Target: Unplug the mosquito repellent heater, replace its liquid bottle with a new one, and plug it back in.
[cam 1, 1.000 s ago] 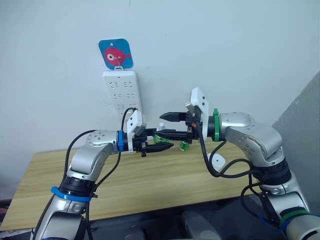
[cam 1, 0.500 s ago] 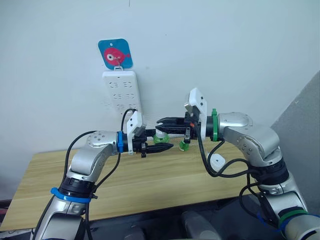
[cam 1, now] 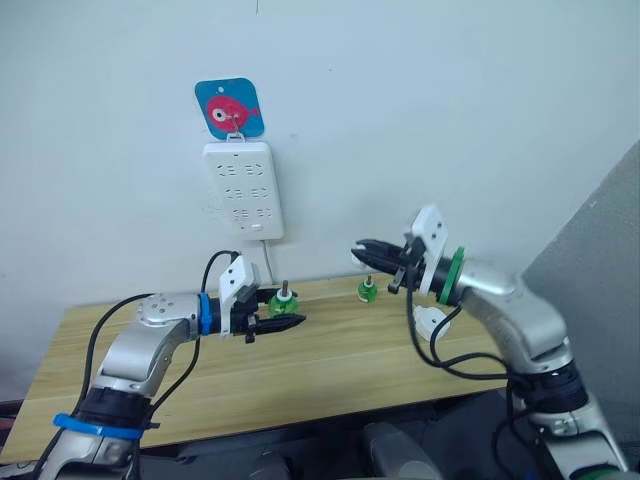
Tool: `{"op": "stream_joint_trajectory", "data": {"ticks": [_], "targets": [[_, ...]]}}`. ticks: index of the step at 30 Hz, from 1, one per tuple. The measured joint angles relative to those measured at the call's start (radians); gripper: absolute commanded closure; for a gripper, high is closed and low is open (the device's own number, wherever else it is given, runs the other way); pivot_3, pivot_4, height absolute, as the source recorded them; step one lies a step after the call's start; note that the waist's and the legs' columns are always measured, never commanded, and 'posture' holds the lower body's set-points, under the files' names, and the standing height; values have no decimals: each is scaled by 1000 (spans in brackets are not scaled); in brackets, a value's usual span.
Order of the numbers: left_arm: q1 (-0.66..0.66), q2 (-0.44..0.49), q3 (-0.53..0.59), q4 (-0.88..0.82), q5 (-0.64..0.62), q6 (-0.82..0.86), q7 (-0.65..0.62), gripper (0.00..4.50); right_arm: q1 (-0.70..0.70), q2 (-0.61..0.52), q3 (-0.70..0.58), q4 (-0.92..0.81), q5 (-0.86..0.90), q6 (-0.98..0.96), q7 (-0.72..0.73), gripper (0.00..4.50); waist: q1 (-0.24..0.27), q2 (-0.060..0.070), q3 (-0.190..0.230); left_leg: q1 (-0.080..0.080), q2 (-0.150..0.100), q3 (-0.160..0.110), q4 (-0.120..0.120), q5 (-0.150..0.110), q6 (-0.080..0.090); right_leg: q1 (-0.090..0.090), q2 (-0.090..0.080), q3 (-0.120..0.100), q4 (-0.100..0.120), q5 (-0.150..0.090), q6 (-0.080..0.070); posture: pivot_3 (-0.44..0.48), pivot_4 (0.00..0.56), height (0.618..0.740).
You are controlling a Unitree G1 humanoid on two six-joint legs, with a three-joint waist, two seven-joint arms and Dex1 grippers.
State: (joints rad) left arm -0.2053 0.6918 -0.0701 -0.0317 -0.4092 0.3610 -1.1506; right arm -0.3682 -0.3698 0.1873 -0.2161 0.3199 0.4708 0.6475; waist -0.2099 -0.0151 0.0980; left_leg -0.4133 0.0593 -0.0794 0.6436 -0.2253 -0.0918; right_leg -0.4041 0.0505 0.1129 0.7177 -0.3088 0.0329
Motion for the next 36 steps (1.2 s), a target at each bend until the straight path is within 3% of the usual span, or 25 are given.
{"op": "stream_joint_trajectory", "data": {"ticks": [8, 13, 21, 30, 36], "targets": [[86, 31, 37, -122, -19, 24, 12, 2188, 77, 124, 39, 453, -232, -418, -152, 4297, 40, 1, 3, 3, 0, 2, 0, 0, 0, 1, 0, 2, 0, 0, 0, -44, 102, 729], [121, 42, 50, -185, -34, 59, 31, 2188, 30, 206, -1, 763, -264, -536, -252, 4297, 54, 0, 10, 11, 0, 4, -2, 0, 0, 9, 0, 4, 0, 0, 0, -20, 105, 729], [142, 62, 77, -238, -58, 98, 50, 2188, -48, 233, -32, 1014, -318, -665, -345, 4297, 75, 1, 21, 18, 0, 5, -4, 0, 0, 16, 1, 4, -2, -3, -2, 1, 111, 729], [130, 68, 77, -238, -61, 117, 58, 2188, -44, 236, -93, 1043, -295, -684, -333, 1169, 80, 1, 31, 18, 1, 5, -4, 0, 0, 15, 1, 5, -2, -3, -3, -26, 110, 729], [93, 57, 75, -234, -66, 120, 58, 2188, 140, 166, -83, 552, -172, -526, -147, 1116, 92, 2, 32, 18, 1, 5, -6, -1, 0, 15, 1, 4, -3, -5, -2, -56, 108, 729]]}}
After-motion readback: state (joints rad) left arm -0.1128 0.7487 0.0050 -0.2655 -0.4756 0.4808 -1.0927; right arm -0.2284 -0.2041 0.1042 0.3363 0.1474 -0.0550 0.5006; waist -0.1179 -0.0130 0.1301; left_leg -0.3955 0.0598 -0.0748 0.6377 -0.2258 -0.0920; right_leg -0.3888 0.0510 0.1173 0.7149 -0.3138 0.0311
